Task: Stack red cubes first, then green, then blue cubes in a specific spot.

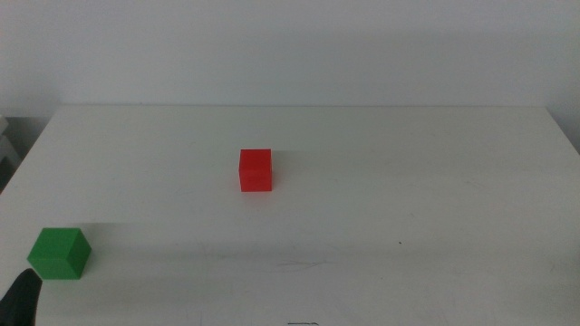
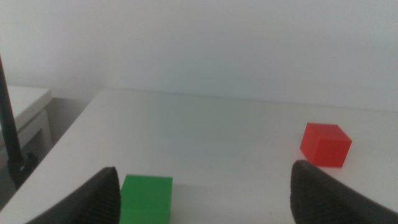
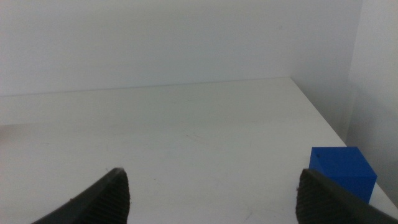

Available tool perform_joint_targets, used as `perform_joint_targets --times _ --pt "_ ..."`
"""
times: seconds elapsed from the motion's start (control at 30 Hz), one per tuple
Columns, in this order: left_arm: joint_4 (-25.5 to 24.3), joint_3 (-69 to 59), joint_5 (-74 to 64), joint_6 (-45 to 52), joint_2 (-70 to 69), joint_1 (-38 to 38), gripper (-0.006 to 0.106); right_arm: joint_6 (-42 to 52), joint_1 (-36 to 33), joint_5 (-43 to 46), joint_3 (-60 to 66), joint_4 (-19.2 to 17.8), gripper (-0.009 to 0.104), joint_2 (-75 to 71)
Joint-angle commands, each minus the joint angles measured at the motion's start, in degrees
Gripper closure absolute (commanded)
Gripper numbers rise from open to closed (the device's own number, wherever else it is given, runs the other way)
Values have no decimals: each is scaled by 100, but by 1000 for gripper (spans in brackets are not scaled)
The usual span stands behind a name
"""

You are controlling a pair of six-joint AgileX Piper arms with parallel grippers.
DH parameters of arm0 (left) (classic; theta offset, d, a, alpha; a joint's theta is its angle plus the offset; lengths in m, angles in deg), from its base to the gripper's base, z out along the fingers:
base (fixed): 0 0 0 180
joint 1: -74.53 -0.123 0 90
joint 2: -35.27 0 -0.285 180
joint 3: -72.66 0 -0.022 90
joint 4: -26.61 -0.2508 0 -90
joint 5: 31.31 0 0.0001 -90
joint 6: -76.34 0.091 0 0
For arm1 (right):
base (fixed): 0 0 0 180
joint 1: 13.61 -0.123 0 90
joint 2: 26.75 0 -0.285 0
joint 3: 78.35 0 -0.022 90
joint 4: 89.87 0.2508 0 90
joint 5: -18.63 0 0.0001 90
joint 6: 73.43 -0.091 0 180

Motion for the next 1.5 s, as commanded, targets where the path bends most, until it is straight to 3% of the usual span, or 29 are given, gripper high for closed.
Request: perform_joint_targets --times 0.0,0.17,0.5,0.73,1.2,1.33,1.47 --pt "35 294 374 -62 237 -10 7 58 18 433 -134 -48 1 -87" --pt "23 1529 -618 -39 1488 132 7 58 18 433 -134 -48 1 -87" --pt "37 4764 -4214 155 4260 363 7 58 18 433 -134 -48 1 -87" --pt "-216 5429 -4142 172 5223 363 7 58 18 433 -134 -48 1 -87" --pt "-113 5494 -3596 -112 6052 363 7 58 18 433 -134 -48 1 -87" --pt "130 6104 -4135 -127 6696 437 7 58 18 433 -134 -48 1 -87" --pt "-6 6917 -4573 -463 7582 939 7 58 18 433 -134 -48 1 -87"
